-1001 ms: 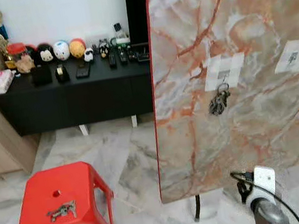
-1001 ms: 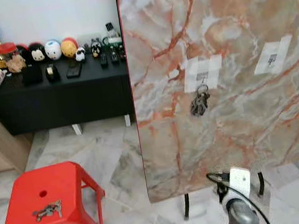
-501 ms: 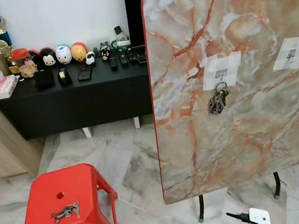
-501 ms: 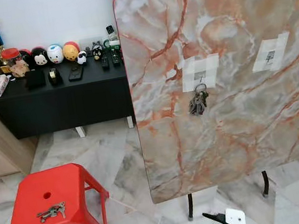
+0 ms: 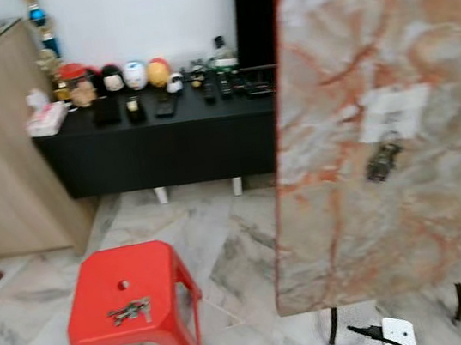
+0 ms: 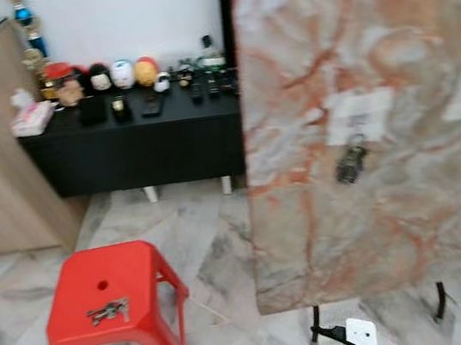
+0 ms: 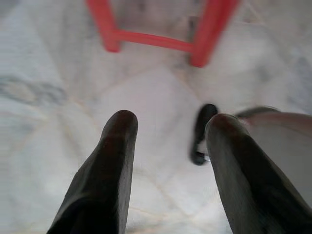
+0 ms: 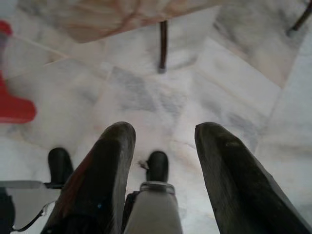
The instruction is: Hang keys on a hook
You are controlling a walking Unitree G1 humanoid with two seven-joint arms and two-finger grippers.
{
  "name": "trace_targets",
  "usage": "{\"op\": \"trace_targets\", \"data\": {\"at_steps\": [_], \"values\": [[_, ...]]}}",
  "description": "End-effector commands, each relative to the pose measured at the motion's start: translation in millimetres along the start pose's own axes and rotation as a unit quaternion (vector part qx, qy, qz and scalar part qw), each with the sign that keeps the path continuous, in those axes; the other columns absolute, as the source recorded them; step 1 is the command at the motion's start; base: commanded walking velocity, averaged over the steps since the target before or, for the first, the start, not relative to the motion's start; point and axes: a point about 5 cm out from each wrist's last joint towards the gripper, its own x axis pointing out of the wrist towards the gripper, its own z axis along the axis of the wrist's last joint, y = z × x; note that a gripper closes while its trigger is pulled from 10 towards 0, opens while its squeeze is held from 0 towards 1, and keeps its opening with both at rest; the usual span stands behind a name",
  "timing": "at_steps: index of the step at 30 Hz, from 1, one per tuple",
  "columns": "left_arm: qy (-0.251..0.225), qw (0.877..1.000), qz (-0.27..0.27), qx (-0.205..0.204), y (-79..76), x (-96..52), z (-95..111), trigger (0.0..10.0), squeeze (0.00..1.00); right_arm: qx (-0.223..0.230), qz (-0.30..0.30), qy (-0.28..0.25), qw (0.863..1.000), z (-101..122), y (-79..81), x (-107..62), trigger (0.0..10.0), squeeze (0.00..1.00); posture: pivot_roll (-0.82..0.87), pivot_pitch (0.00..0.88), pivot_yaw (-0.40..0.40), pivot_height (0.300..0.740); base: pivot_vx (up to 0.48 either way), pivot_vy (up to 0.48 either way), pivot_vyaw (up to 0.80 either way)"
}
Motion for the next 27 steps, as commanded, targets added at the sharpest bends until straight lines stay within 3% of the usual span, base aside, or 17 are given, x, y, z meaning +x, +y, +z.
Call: {"op": "trace_targets", "data": {"at_steps": [1, 8, 16, 27], "values": [[0.005, 1.0, -0.001, -0.008, 4.5, -0.8, -0.9, 10.0, 0.0, -0.012, -0.009, 0.007, 1.0, -5.8, -9.5, -1.1, 10.0, 0.0, 0.19, 0.0, -0.048, 0.74, 0.0, 0.39, 0.0], [-0.003, 1.0, -0.002, -0.01, 6.3, -0.3, 3.1, 10.0, 0.0, -0.005, -0.001, 0.006, 1.0, -7.4, -11.9, -1.5, 10.0, 0.0, 0.19, 0.0, -0.052, 0.74, 0.0, 0.389, 0.72], [-0.007, 1.0, -0.011, -0.009, -8.8, 3.8, 8.4, 10.0, 0.0, -0.011, 0.002, 0.008, 1.0, -8.1, -15.3, -1.8, 10.0, 0.0, 0.19, 0.0, -0.053, 0.74, 0.0, 0.384, 0.0], [-0.012, 1.0, -0.013, -0.01, -14.3, 5.5, 12.1, 10.0, 0.0, -0.005, -0.011, 0.004, 1.0, -4.7, -31.5, -2.9, 10.0, 0.0, 0.19, 0.0, -0.055, 0.74, 0.0, 0.377, 0.0]]}}
